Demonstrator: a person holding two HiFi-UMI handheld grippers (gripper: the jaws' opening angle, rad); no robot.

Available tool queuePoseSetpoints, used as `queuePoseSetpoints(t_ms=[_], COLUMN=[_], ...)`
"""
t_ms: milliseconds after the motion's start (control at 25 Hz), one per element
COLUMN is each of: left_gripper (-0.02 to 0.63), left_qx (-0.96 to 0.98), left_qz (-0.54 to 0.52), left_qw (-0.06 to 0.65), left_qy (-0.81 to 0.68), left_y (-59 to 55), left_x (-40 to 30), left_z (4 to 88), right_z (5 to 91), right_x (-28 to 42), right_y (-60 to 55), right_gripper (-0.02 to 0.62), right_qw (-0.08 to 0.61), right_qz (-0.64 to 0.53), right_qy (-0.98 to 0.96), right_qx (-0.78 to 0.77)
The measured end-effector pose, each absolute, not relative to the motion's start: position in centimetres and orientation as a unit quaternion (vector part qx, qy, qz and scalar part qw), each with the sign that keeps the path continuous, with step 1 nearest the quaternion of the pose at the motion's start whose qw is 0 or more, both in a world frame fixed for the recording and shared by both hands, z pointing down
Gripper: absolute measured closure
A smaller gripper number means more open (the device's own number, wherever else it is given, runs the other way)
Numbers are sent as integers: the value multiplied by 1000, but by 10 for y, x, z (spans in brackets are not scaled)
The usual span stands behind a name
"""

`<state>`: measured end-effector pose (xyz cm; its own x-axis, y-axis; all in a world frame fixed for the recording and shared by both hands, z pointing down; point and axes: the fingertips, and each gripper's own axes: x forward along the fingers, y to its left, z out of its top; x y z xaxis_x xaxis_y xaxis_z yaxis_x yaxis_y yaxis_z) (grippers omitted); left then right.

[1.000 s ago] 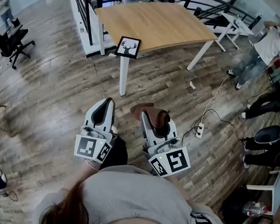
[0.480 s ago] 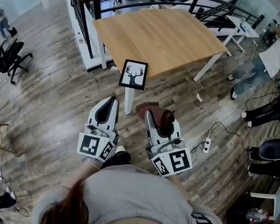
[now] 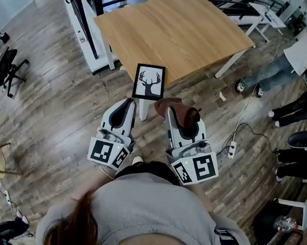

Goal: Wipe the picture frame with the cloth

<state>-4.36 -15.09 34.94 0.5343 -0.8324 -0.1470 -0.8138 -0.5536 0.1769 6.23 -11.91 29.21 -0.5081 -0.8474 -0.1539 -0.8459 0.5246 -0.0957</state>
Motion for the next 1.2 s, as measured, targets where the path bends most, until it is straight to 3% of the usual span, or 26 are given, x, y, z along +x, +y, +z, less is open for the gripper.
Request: queuePoseSetpoints(t_ms=[520,560,640,760,920,1200], left_gripper=[581,563,448,371,334,333], left_qx=[877,876,872,866,851,830], left_qz=[-35,-34,-31,-19,3,42], left_qw=[73,86,114,159,247,365], left_qy=[-473,-474,-475,-475,-463,-420], left_y=[-190,-196,-210,-234,-269,-313], left_x=[-43,-45,-51,-63,-73,-68], left_z=[395,401,417,451,513,598], right_z=[307,310,317,327,334,347], right_x=[73,75,79,79,80,89], right_y=[-144,-146,-151,-155,-156,-161], right_gripper=[499,499,499,499,499,499], right_qw=[60,57,51,44,34,23], right_qz=[-21,-26,-37,-46,-52,-68], right_qy=[876,875,874,875,876,868], right_qx=[-479,-480,-481,-480,-479,-492])
